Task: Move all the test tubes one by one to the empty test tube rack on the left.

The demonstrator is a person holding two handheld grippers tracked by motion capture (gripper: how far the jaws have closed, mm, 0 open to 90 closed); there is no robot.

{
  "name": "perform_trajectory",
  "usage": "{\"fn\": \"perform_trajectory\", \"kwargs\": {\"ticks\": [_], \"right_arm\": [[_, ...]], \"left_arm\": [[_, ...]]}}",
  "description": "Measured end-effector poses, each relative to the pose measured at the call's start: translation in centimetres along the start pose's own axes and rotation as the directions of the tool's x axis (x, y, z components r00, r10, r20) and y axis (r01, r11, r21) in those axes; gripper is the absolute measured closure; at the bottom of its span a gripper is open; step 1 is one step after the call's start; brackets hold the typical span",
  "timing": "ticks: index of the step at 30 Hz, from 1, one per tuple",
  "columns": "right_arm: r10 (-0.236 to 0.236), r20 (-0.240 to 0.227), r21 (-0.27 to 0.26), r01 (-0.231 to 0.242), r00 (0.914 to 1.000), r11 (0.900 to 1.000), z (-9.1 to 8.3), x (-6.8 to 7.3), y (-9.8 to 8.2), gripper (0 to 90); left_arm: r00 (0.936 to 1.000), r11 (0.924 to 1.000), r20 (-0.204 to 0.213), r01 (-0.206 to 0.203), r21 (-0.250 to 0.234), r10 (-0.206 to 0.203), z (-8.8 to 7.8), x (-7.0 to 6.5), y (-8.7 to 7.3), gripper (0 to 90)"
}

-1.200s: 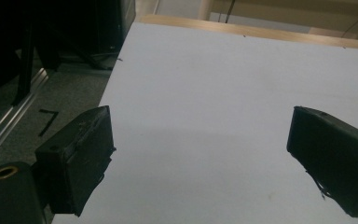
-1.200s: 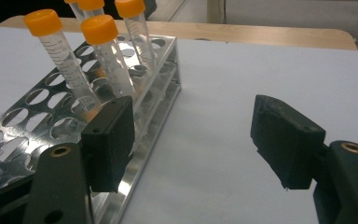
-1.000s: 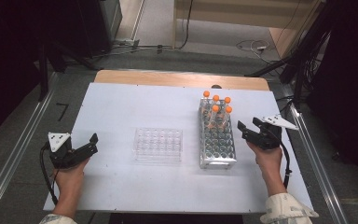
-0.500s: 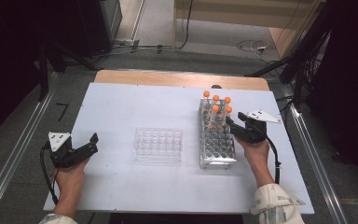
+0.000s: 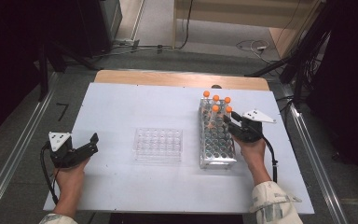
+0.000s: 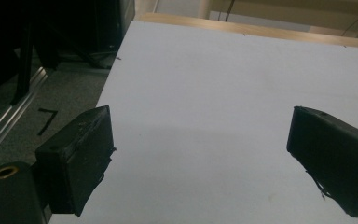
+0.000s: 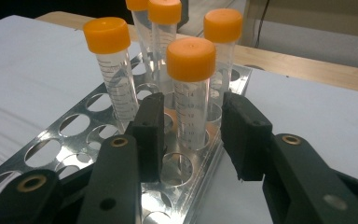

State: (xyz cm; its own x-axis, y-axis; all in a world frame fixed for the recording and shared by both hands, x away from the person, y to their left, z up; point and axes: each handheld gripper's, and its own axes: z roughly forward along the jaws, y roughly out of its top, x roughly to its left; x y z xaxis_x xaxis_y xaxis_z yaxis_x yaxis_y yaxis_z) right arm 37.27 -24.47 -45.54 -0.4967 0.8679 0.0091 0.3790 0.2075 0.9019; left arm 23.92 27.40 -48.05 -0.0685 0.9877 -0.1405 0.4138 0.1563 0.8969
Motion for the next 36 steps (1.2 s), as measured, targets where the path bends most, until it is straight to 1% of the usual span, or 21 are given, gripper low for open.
{"fn": "perform_trajectory", "kwargs": {"ticks": [3,5,11,15,18,24,30,36], "right_arm": [[-0.007,-0.011,0.010,0.007,0.9999,1.000,0.22,0.01,-0.07,62.0],[-0.019,-0.008,0.019,0.019,0.9998,1.000,0.39,0.05,-0.18,62.9],[-0.021,-0.004,0.003,0.021,0.9998,1.000,0.54,0.06,-0.15,65.9],[-0.024,-0.002,0.013,0.024,0.9997,1.000,0.80,0.00,-0.27,65.9],[-0.027,0.004,0.013,0.027,0.9996,1.000,0.89,-0.03,-0.32,69.9],[-0.027,0.008,0.002,0.027,0.9996,1.000,0.84,-0.02,-0.30,71.4],[-0.010,0.015,-0.032,0.010,0.9998,0.999,0.42,-0.09,0.02,71.8],[-0.012,0.018,-0.051,0.013,0.9998,0.999,-0.05,0.13,0.65,72.1]], "left_arm": [[1.0000,1.0000,-0.001,0.001,0.000,-0.001,-0.01,0.01,-0.01,7.3],[1.0000,1.0000,-0.001,0.003,-0.001,-0.003,0.00,0.01,-0.02,7.3],[1.0000,1.0000,-0.001,-0.002,0.002,0.002,0.05,-0.02,-0.02,7.7],[1.0000,1.0000,0.000,-0.001,0.000,0.001,0.06,-0.03,-0.01,7.7],[1.0000,1.0000,0.001,0.000,-0.001,0.000,0.03,-0.01,0.00,7.7],[1.0000,1.0000,0.005,0.001,-0.002,-0.001,-0.02,-0.03,0.01,7.7],[1.0000,1.0000,0.006,-0.002,0.001,0.002,0.00,-0.07,0.01,7.7],[0.9999,1.0000,0.011,0.001,0.002,-0.001,0.01,-0.14,0.02,7.7]]}}
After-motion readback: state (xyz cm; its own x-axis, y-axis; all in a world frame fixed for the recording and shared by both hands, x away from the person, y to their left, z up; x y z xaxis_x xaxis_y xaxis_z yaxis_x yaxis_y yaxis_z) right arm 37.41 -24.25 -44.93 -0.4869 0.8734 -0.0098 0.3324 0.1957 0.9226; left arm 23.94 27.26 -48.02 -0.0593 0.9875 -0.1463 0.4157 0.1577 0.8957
